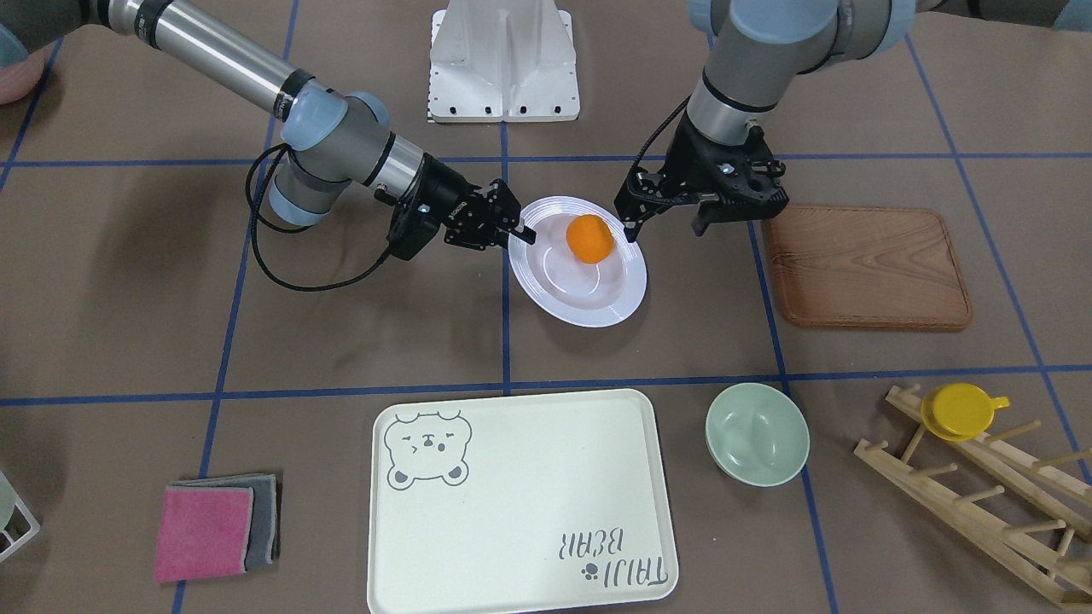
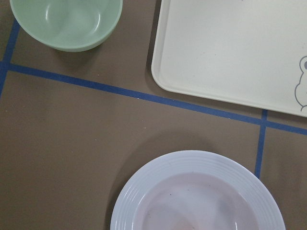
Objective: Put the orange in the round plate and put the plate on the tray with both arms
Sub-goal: 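Slide the plate with the right gripper onto the bear tray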
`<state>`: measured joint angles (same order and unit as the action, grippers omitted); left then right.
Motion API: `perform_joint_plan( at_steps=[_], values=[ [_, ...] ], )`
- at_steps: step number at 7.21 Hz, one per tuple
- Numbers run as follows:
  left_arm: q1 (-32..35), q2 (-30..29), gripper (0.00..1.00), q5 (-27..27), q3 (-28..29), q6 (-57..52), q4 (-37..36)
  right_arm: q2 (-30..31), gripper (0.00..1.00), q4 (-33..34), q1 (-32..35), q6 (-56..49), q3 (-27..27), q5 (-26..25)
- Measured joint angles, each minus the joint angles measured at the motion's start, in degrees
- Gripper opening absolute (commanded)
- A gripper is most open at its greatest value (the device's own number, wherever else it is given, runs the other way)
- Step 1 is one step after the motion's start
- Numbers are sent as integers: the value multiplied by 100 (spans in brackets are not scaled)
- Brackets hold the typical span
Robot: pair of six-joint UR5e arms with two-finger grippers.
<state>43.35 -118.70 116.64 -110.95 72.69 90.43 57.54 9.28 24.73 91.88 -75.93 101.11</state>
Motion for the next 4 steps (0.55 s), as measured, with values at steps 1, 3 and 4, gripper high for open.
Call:
perform_joint_plan(
  at_steps=[1,3,4],
  values=[
    [167,84,97,182,-39,-189,0,-6,7,-6,3,15,-4,-4],
    [400,303,97,403,-183,-526,1,-28,6,-40,11,150,-56,-23],
    [445,376,97,432,-233,-616,1,-36,6,-151,31,292,-72,-47]
  ],
)
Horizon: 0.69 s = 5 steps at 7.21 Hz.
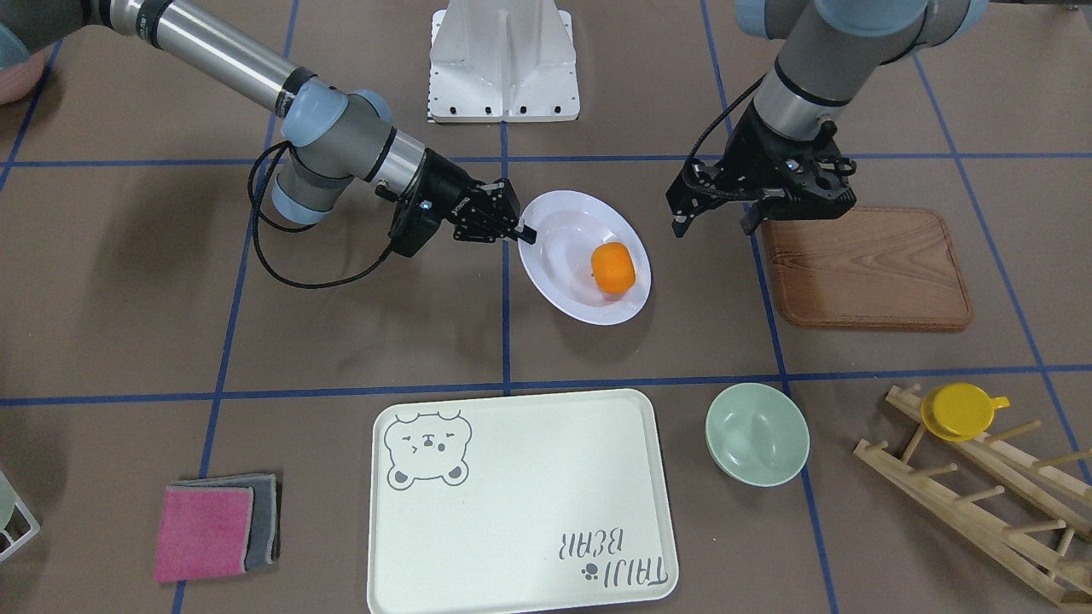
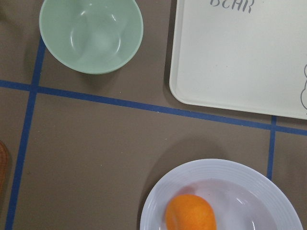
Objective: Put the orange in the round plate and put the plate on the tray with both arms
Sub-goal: 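Slide the plate with the right gripper onto the bear tray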
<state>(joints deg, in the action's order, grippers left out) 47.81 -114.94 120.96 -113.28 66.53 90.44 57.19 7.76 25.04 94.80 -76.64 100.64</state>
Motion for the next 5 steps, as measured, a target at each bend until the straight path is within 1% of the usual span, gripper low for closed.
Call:
perform_joint_plan(
  at_steps=[1,2,3,4,5],
  values=[
    [30,35,97,10,-23,-54,0,-6,7,-199,45,247,-5,-53],
    [76,74,97,13,-34,-131,0,-24,7,-368,87,538,-7,-215],
    [148,149,97,17,-39,-292,0,-55,7,-467,117,878,6,-583],
    [237,239,97,20,-42,-517,0,-86,7,-493,139,1169,58,-1064],
    [319,327,97,20,-44,-729,0,-133,7,-476,168,1465,162,-1653]
  ],
)
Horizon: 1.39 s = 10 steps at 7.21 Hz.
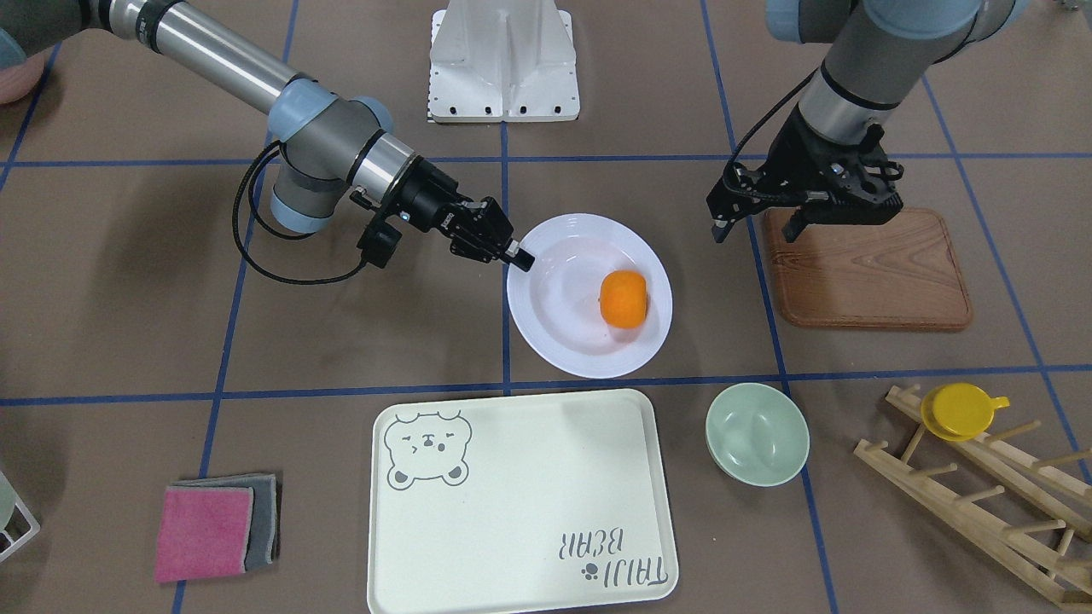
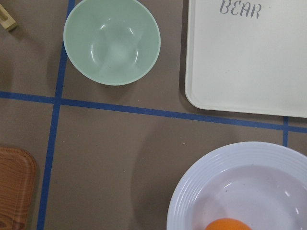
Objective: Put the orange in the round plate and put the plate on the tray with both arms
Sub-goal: 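Slide the plate with the right gripper onto the bear tray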
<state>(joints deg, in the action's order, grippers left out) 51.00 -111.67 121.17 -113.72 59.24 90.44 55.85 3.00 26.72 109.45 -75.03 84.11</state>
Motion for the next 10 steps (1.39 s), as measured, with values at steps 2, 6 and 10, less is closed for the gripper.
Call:
perform_joint_plan(
  at_steps=[2,6,10],
  values=[
    [85,66,97,-7,0,-210,0,-226,7,470,96,374,238,-902],
    [103,91,97,-14,23,-297,2,-603,8,1712,316,602,671,-1584],
    [103,121,97,-6,21,-299,9,-631,46,1998,219,835,947,-1884]
  ],
)
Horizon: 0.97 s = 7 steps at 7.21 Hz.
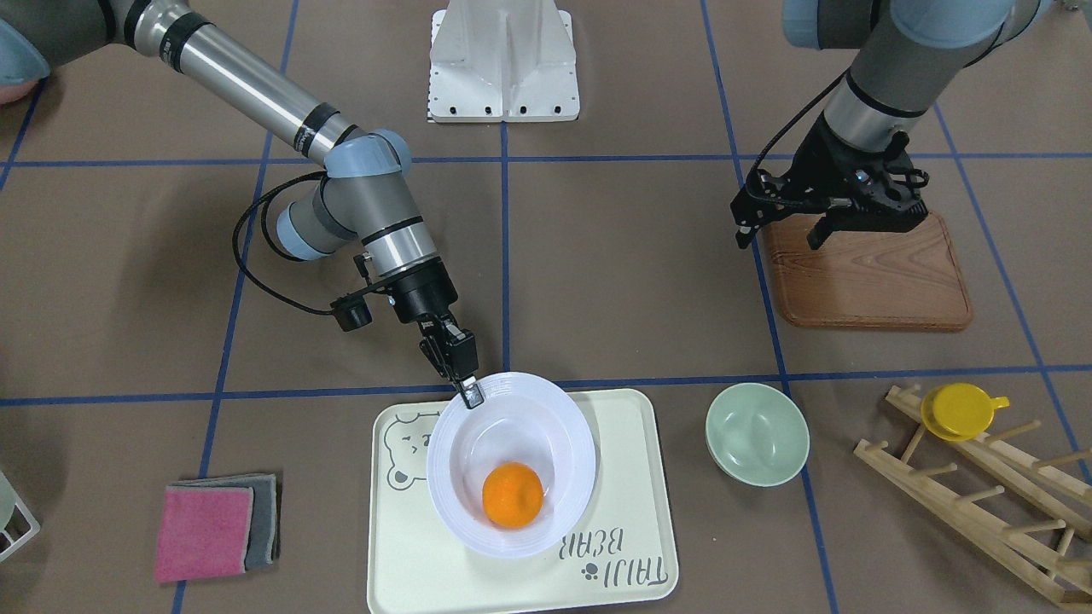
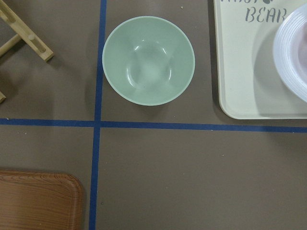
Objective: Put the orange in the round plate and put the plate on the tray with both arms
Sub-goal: 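Slide the plate with the right gripper onto the bear tray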
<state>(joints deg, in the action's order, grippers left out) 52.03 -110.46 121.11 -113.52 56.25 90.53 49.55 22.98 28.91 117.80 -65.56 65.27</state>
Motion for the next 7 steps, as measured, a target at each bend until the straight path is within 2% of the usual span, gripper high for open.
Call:
perform_joint_plan(
  at_steps=[1,2,4,5,7],
  values=[
    [0,1,97,0,-5,0,0,-2,76,130,-19,63,9,-56],
    [0,4,97,-2,-9,0,0,5,99,275,-25,47,-15,-63],
    [0,23,97,-3,-18,0,0,46,100,940,15,-453,-392,248],
    [3,34,97,-4,-20,0,0,107,100,1474,109,-798,-758,650],
    [11,43,97,-6,-21,-2,0,482,100,2968,445,-2171,-1917,1929]
  ],
)
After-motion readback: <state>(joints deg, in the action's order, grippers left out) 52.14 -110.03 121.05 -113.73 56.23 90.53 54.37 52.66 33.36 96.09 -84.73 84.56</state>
